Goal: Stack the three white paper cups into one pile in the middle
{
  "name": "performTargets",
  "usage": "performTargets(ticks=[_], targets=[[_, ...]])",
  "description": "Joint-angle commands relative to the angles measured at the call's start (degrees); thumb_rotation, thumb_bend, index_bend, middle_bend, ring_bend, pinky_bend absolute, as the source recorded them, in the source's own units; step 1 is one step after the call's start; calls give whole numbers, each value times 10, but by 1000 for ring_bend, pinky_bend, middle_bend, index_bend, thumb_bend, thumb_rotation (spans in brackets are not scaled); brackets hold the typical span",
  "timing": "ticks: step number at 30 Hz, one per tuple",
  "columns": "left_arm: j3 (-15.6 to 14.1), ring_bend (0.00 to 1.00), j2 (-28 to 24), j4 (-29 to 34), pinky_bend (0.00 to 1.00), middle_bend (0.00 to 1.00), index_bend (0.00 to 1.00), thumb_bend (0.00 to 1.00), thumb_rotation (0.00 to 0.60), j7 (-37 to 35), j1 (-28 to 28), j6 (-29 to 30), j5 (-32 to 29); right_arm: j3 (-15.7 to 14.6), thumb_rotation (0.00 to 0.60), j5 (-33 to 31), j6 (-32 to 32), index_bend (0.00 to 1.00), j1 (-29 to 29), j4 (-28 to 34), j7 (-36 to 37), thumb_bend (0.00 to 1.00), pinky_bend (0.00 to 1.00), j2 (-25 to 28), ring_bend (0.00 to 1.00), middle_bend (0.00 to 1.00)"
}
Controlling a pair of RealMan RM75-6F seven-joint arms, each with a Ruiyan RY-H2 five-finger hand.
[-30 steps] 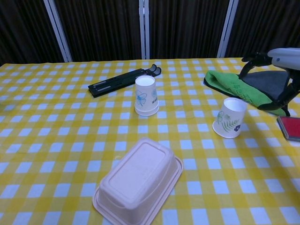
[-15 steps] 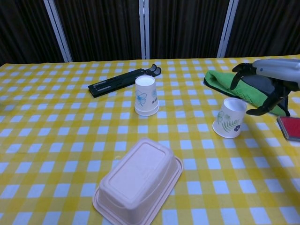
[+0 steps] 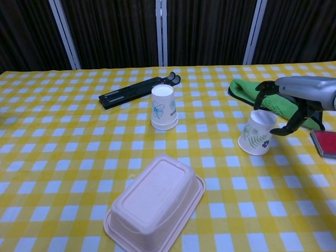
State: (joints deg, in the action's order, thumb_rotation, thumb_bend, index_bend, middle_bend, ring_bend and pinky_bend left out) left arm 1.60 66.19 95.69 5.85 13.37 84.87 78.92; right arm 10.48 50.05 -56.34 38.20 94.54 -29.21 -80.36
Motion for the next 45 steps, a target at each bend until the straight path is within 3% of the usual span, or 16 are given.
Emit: performTargets(ticks=[1, 9, 16, 23, 27, 38, 45], targets=[[1, 0, 0, -1, 0, 0, 0, 61, 600, -1, -1, -3, 5, -4, 600, 4, -2, 360, 3, -13, 5, 208, 0, -9, 0, 60], [8, 0, 1, -4, 0, 0, 0, 62, 600, -11, -5, -7, 12, -5, 600, 14, -8, 444, 5, -30, 21, 260, 0, -20, 0, 127], [14, 0, 0, -5, 0, 0, 0, 60, 600, -13, -9, -9, 14, 5, 600, 45, -34, 472, 7, 1, 26, 263, 0, -9, 0, 144], [17, 0, -3, -3, 0, 0, 0, 61, 600, -14, -13, -8, 19, 32, 600, 60, -60, 469, 18, 61, 14, 263, 0, 16, 0, 135], [20, 0, -3, -4, 0, 0, 0, 61, 600, -12, -17, -5, 19, 64, 600, 68, -82, 478, 34, 91, 8, 262, 0, 17, 0, 135], [22, 0, -8, -12, 0, 0, 0, 61, 600, -43, -17, -18, 28, 107, 600, 45, -100, 470, 98, 70, -43, 262, 0, -36, 0, 131], [26, 0, -12, -17, 0, 0, 0, 61, 600, -65, -17, -25, 30, 116, 600, 20, -87, 471, 135, 28, -51, 262, 0, -78, 0, 130]])
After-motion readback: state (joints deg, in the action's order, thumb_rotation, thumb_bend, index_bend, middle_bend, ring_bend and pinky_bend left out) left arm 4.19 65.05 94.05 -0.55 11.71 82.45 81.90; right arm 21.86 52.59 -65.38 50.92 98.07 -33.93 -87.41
